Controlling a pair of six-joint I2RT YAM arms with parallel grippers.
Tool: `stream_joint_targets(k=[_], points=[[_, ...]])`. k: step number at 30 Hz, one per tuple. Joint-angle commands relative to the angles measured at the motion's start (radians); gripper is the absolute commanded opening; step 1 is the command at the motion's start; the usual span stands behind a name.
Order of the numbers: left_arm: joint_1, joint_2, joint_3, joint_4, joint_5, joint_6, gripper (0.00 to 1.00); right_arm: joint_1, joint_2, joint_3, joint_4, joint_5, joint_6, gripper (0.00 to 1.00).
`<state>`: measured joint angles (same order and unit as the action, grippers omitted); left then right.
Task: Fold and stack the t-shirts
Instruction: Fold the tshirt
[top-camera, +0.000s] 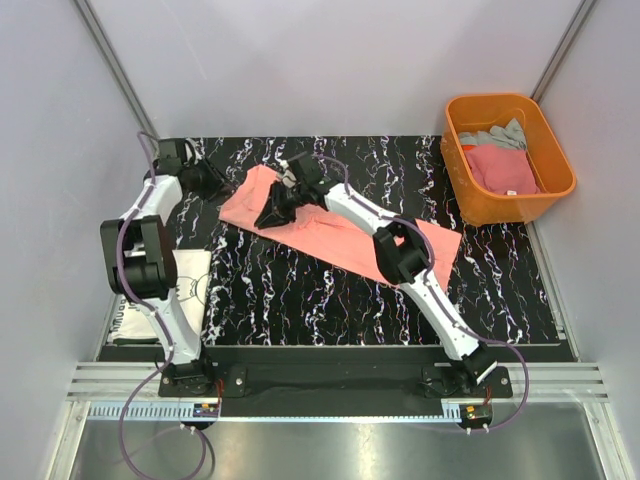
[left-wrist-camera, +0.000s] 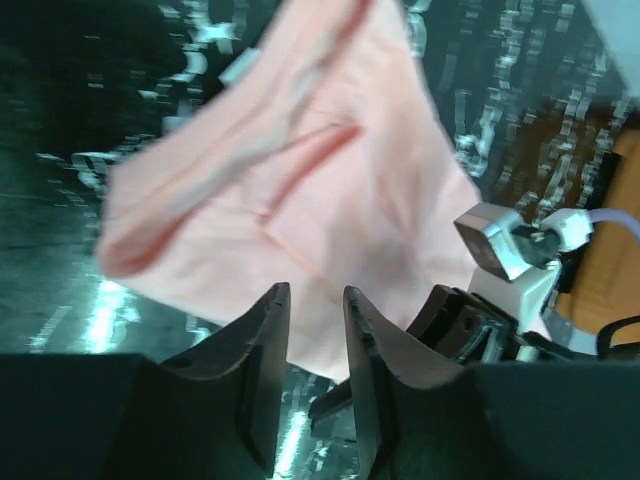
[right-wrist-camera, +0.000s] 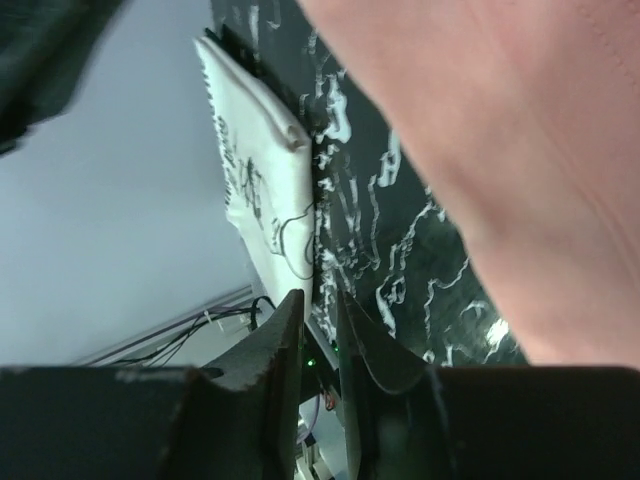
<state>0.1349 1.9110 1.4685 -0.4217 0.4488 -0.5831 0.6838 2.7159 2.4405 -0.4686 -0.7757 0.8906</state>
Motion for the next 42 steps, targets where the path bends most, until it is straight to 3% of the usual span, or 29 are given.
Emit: stream_joint_targets(k=[1,4,9,16,20,25,30,31,34,35,36,37,38,42], points=[[-0.04,0.0,-0.092,0.06,0.071,-0.06,0.31,-0.047,-0.166,-0.053,-0.01,0.015,-0.044,0.26],[-0.052,0.031,-0.152,0.141,0.093,-0.103,0.3,-0.087,-0.227,-0.138,-0.028,0.019,-0.099,0.27],[-0.052,0.109,-0.154,0.144,0.061,-0.072,0.3,-0.154,-0.39,-0.354,-0.093,0.102,-0.24,0.32],[-0.038,0.18,-0.015,0.042,0.024,-0.021,0.29,-0.262,-0.684,-0.708,-0.186,0.197,-0.389,0.38],[-0.037,0.111,-0.007,0.018,0.004,-0.023,0.31,-0.279,-0.803,-0.84,-0.332,0.379,-0.507,0.5],[-0.058,0.013,0.0,-0.011,-0.071,-0.072,0.4,-0.279,-0.91,-0.96,-0.41,0.593,-0.576,0.61],[-0.165,0.019,-0.031,-0.008,-0.108,-0.187,0.42,-0.285,-0.92,-1.003,-0.466,0.822,-0.572,0.68],[-0.182,0.043,-0.03,-0.008,-0.107,-0.205,0.41,-0.291,-0.912,-1.005,-0.466,0.838,-0.565,0.65],[-0.228,0.098,-0.013,-0.002,-0.142,-0.253,0.37,-0.311,-0.889,-1.006,-0.472,0.892,-0.552,0.4],[-0.234,0.111,-0.005,-0.003,-0.156,-0.27,0.36,-0.313,-0.883,-1.008,-0.47,0.892,-0.553,0.31],[-0.241,0.124,0.003,-0.002,-0.165,-0.28,0.35,-0.314,-0.866,-1.009,-0.47,0.892,-0.556,0.12],[-0.241,0.147,0.016,0.0,-0.183,-0.288,0.34,-0.313,-0.858,-1.018,-0.464,0.892,-0.562,0.05],[-0.241,0.16,0.024,0.0,-0.196,-0.294,0.33,-0.314,-0.848,-1.028,-0.447,0.88,-0.57,0.0],[-0.239,0.223,0.093,-0.003,-0.236,-0.287,0.33,-0.314,-0.785,-1.063,-0.395,0.808,-0.575,0.0]])
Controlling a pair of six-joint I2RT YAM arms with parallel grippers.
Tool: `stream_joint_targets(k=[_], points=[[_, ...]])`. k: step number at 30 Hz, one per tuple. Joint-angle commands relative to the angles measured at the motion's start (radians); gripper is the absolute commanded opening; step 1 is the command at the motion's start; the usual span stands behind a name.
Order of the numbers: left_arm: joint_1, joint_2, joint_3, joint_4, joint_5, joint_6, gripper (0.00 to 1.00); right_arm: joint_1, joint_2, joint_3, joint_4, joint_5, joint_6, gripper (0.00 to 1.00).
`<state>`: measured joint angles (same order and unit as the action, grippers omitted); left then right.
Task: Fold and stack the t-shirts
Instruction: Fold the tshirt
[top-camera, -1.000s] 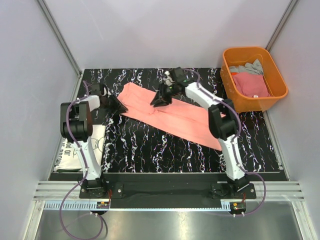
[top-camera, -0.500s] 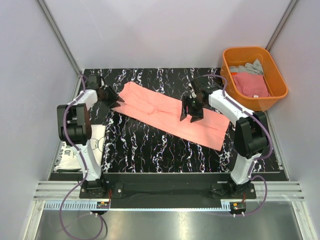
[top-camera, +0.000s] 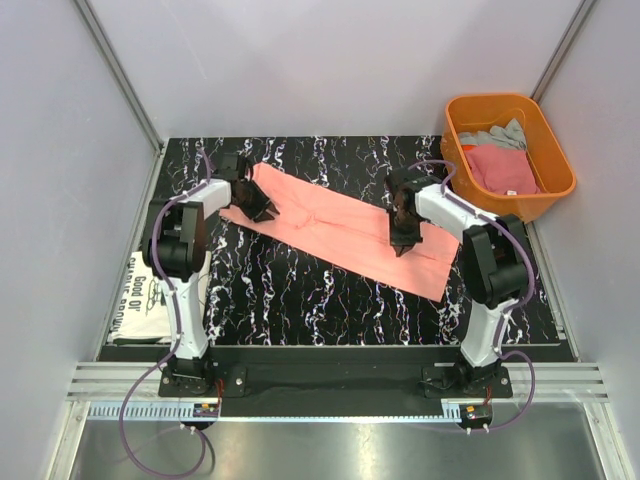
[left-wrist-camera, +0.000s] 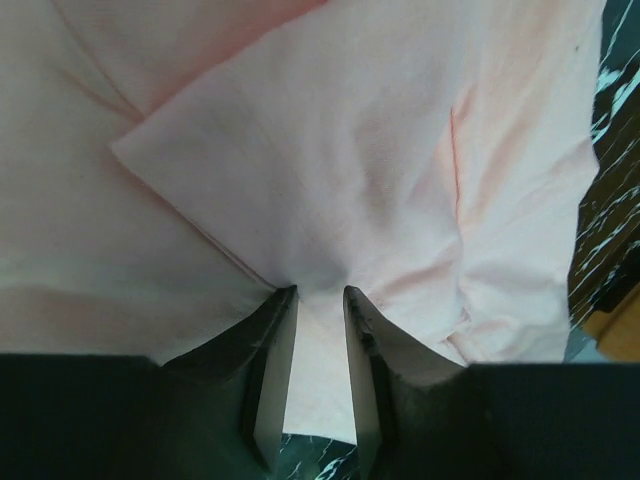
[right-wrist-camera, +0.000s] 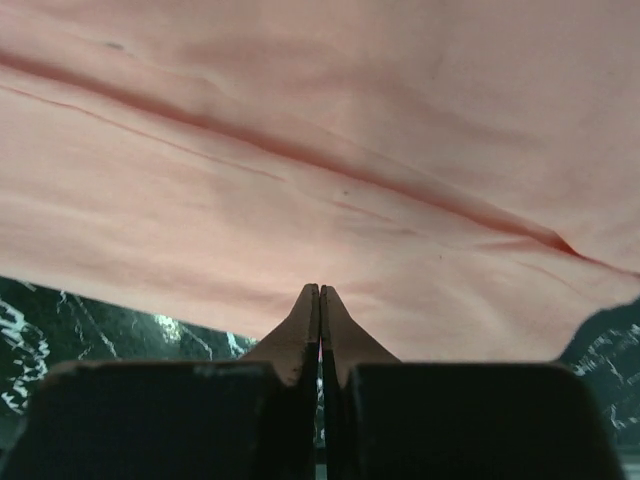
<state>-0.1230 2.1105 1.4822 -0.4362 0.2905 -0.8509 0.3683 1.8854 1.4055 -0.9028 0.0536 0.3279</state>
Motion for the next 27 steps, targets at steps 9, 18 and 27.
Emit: stream_joint_targets(k=[9,18,27], points=[[0.022,0.14,0.214,0.01,-0.062,-0.01,0.32,0.098,0.098,-0.158,0.185,-0.178,0.112,0.0],[0.025,0.301,0.42,0.007,0.05,0.038,0.32,0.397,0.149,-0.093,0.295,-0.412,0.289,0.0],[0.025,0.425,0.582,0.022,0.171,0.101,0.33,0.512,0.263,0.038,0.441,-0.563,0.436,0.0]])
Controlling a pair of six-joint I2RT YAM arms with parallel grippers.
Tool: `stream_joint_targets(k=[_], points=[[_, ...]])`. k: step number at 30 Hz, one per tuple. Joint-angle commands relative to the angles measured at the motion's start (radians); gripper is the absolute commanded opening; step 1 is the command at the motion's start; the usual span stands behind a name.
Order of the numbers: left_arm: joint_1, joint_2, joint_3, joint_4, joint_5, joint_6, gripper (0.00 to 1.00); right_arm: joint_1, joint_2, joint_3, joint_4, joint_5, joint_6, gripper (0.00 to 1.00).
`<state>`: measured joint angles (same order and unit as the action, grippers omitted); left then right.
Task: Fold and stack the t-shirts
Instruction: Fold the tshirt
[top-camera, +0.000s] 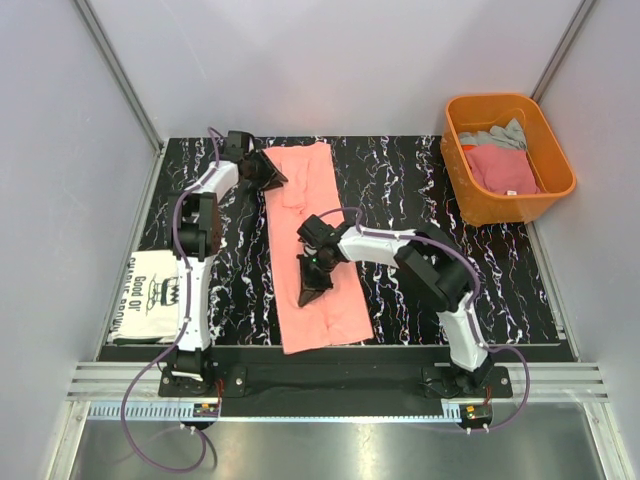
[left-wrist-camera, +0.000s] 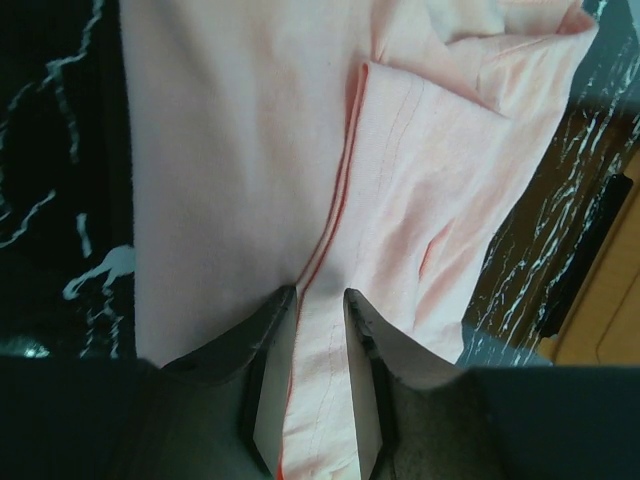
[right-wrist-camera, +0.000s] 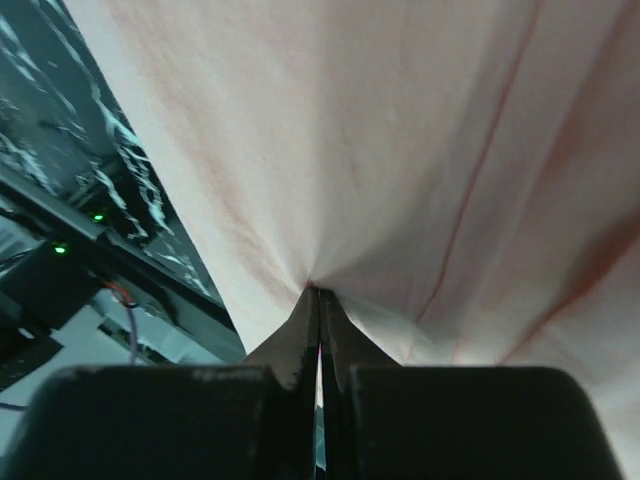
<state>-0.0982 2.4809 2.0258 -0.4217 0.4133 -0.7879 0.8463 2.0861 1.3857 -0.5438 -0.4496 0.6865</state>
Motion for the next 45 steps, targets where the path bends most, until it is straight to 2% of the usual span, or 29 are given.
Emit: stream_joint_targets(k=[1,8,11,14,19,20,22,23,24,25,26,28,29,31,32,34,35,38,43,45], points=[[-0.003,0.059,0.039,0.017,0.054,0.033,0.33,0.037,0.08,0.096,0.096,-0.072,0.085,0.0],[-0.012,0.11,0.112,0.078,0.088,-0.007,0.33,0.04,0.183,0.28,0.133,-0.115,0.203,0.0],[-0.006,0.079,0.099,0.078,0.104,-0.001,0.35,0.04,0.149,0.291,0.13,-0.094,0.196,0.0],[-0.003,-0.038,0.048,0.078,0.104,0.045,0.41,0.039,0.092,0.257,0.114,-0.07,0.165,0.01],[0.02,-0.264,-0.083,0.06,0.081,0.119,0.52,0.037,-0.015,0.239,-0.025,-0.009,0.033,0.12],[0.022,-0.36,-0.142,0.052,0.07,0.134,0.53,0.036,-0.059,0.242,-0.05,0.009,-0.014,0.14],[0.02,-0.465,-0.211,0.015,0.029,0.18,0.54,0.031,-0.102,0.24,-0.113,0.046,-0.053,0.26],[0.02,-0.567,-0.29,0.002,0.018,0.19,0.54,0.024,-0.144,0.234,-0.126,0.048,-0.077,0.31],[0.018,-0.618,-0.336,-0.029,-0.002,0.197,0.54,0.019,-0.165,0.207,-0.148,0.043,-0.082,0.39],[0.011,-0.67,-0.386,-0.049,-0.016,0.214,0.54,0.013,-0.19,0.185,-0.153,0.039,-0.087,0.43],[0.005,-0.773,-0.489,-0.07,-0.036,0.22,0.52,0.008,-0.237,0.158,-0.153,0.035,-0.082,0.46],[-0.018,-0.876,-0.615,-0.11,-0.08,0.23,0.5,-0.003,-0.283,0.073,-0.151,0.019,-0.077,0.54],[-0.027,-0.977,-0.742,-0.126,-0.1,0.23,0.5,-0.004,-0.325,0.046,-0.151,0.011,-0.079,0.56],[-0.057,-1.077,-0.937,-0.166,-0.129,0.213,0.47,-0.004,-0.365,-0.04,-0.134,-0.007,-0.073,0.61],[-0.069,-1.173,-0.999,-0.205,-0.164,0.198,0.45,-0.004,-0.409,-0.106,-0.121,-0.009,-0.068,0.61],[-0.11,-1.269,-1.152,-0.25,-0.209,0.136,0.47,-0.004,-0.457,-0.181,-0.073,0.0,-0.045,0.63],[-0.126,-1.354,-1.192,-0.297,-0.261,0.118,0.48,-0.003,-0.501,-0.219,-0.055,0.008,-0.035,0.64],[-0.162,-1.489,-1.324,-0.366,-0.289,0.059,0.5,-0.004,-0.576,-0.412,0.048,0.029,0.036,0.65],[-0.173,-1.608,-1.498,-0.39,-0.271,-0.037,0.5,-0.004,-0.675,-0.626,0.217,-0.003,0.197,0.65],[-0.187,-1.622,-1.527,-0.373,-0.229,-0.074,0.46,-0.003,-0.713,-0.7,0.28,-0.004,0.231,0.64]])
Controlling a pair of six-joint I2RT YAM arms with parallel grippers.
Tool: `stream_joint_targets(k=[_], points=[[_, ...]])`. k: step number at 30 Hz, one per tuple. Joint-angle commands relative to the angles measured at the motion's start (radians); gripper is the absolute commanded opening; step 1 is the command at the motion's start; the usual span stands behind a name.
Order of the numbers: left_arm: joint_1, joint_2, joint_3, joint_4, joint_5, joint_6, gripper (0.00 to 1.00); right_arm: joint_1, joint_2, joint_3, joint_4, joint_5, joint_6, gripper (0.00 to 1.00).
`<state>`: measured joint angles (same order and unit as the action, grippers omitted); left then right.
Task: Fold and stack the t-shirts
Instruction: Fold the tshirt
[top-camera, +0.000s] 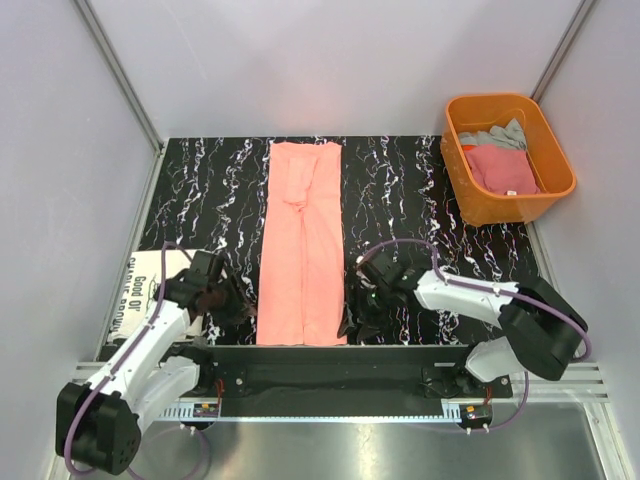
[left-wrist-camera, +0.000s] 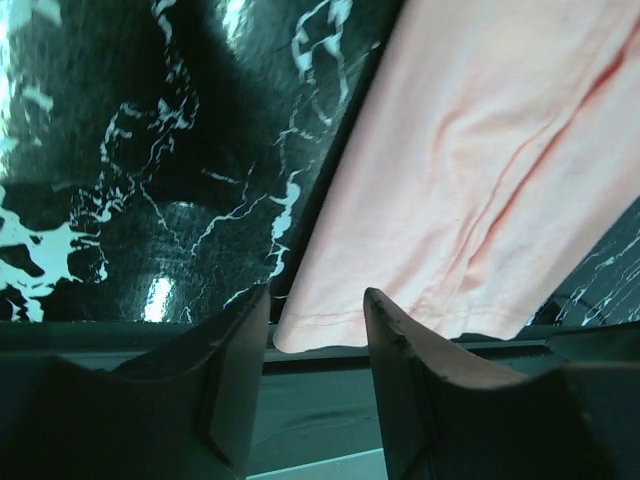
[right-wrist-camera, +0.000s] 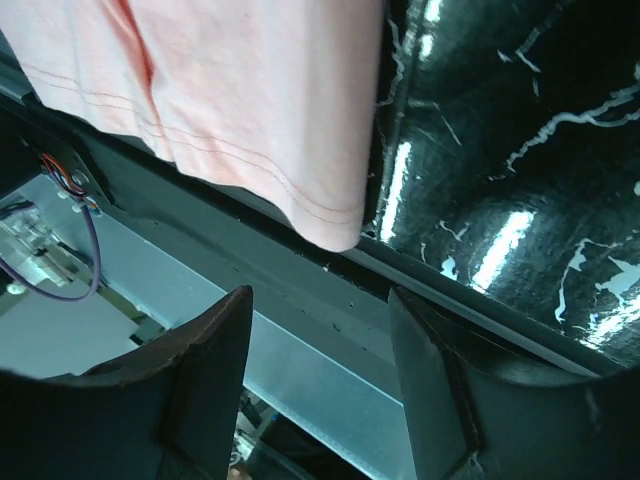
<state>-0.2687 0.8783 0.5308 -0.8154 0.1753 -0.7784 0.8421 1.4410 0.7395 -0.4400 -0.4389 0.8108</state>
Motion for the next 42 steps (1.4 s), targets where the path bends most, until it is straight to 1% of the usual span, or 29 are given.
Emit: stream_joint_targets(k=[1,2,6,9,11,16,19,22,24,28,32,37,40,41,42], points=[[-0.027,-0.018,-0.041,0.022,0.009,-0.088,0.45,-0.001,-0.079,-0.077,0.196,-0.012,0.14,0.63],[-0.038,-0.004,-0.038,0.022,-0.008,-0.088,0.44,0.002,-0.094,-0.121,0.217,-0.008,0.155,0.62],[-0.104,0.034,-0.045,0.021,-0.049,-0.111,0.44,-0.001,-0.065,-0.178,0.329,-0.029,0.195,0.59],[-0.141,0.05,-0.057,0.018,-0.091,-0.157,0.44,-0.001,-0.025,-0.19,0.362,-0.032,0.199,0.58],[-0.191,0.074,-0.054,0.018,-0.138,-0.166,0.44,-0.001,-0.01,-0.199,0.372,-0.023,0.195,0.55],[-0.244,0.123,-0.064,0.024,-0.145,-0.196,0.44,-0.001,0.004,-0.221,0.4,0.011,0.192,0.52],[-0.256,0.11,-0.075,0.021,-0.151,-0.211,0.43,-0.001,0.028,-0.223,0.409,0.005,0.188,0.51],[-0.262,0.099,-0.092,0.022,-0.145,-0.228,0.39,-0.001,0.035,-0.221,0.415,0.005,0.179,0.5],[-0.262,0.084,-0.1,0.024,-0.142,-0.237,0.38,-0.003,0.039,-0.219,0.415,0.008,0.176,0.5],[-0.262,0.015,-0.123,0.035,-0.148,-0.254,0.38,-0.003,0.059,-0.223,0.425,0.002,0.166,0.49],[-0.264,0.039,-0.121,0.047,-0.139,-0.248,0.39,-0.003,0.074,-0.229,0.431,0.002,0.169,0.48],[-0.262,0.054,-0.124,0.053,-0.14,-0.248,0.38,-0.005,0.084,-0.233,0.429,0.0,0.18,0.43],[-0.262,0.044,-0.123,0.051,-0.148,-0.249,0.33,-0.005,0.055,-0.25,0.429,0.019,0.195,0.4],[-0.262,0.041,-0.124,0.051,-0.151,-0.251,0.28,-0.006,0.05,-0.259,0.431,0.023,0.2,0.38],[-0.262,0.037,-0.123,0.051,-0.152,-0.251,0.24,-0.006,0.045,-0.262,0.431,0.026,0.203,0.34]])
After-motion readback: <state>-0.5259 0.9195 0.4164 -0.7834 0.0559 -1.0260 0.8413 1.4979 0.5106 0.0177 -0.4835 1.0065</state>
